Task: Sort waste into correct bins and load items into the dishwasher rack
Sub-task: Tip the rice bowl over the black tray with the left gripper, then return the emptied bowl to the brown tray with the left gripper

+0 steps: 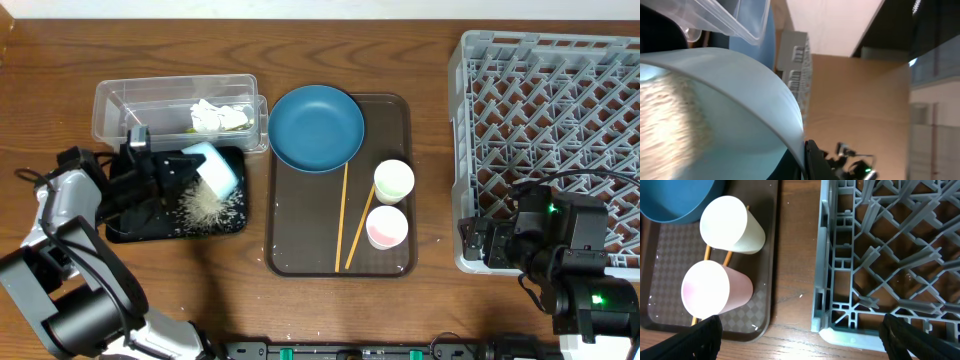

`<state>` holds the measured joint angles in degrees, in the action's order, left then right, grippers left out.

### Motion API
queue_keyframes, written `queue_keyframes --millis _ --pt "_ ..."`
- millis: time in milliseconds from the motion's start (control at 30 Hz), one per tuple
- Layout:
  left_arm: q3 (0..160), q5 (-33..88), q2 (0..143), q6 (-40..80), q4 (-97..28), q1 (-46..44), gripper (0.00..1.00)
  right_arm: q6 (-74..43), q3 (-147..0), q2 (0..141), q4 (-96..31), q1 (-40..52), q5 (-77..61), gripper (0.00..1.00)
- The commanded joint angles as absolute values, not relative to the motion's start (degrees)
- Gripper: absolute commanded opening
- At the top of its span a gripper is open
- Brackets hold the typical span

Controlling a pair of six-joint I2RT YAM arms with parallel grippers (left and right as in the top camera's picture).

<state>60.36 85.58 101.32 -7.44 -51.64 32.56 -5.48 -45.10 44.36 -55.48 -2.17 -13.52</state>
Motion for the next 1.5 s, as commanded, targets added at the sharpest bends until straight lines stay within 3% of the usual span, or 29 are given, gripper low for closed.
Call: queue_keyframes --millis 0,500,700,767,833,967,1033,1133,1267,1367,1467 --pt "60.23 90.13 101.6 -6.04 -52.29 33.91 0.06 -5.72 -46.22 44.16 -55.57 -1.48 -13.98 0.99" --pt "60.23 89.93 101.6 -5.3 -52.34 35.35 0.06 -5.72 -46.22 44.16 -55.57 -1.48 -13.98 0.99" --pt "60.23 74.63 101.6 2.26 -49.34 35.35 0.06 -5.72 -46.22 44.16 -55.57 -1.48 -13.98 0.99" --pt "60.23 78.87 101.6 1.1 -49.34 35.33 0.06 -5.72 -46.22 44.16 -55.57 -1.48 -13.98 0.99" --pt "60.23 90.19 101.58 -7.44 -49.63 35.27 0.06 -5.72 -46.22 44.16 -55.57 -1.48 -13.98 0.99" --pt "60.38 85.32 101.56 -7.77 -49.52 35.46 0.06 -5.72 -46.22 44.16 -55.57 -1.45 -13.98 0.99" --pt "60.36 80.99 101.6 -1.58 -49.41 35.46 0.06 -5.72 -46.22 44.16 -55.57 -1.48 -13.98 0.99" --pt "60.51 90.02 101.36 -5.82 -50.48 35.27 0.06 -5.72 -46.22 44.16 -55.59 -1.48 -13.98 0.99" --pt "60.55 81.03 101.43 1.72 -49.06 36.18 0.06 -5.72 -46.22 44.16 -55.59 -1.45 -13.98 0.99" --pt "60.58 90.08 101.25 -2.96 -50.41 36.27 0.06 -5.72 -46.22 44.16 -55.68 -1.45 -13.98 0.99" --pt "60.64 84.88 101.12 -1.1 -49.93 36.38 0.06 -5.72 -46.22 44.16 -55.72 -1.48 -13.98 0.99"
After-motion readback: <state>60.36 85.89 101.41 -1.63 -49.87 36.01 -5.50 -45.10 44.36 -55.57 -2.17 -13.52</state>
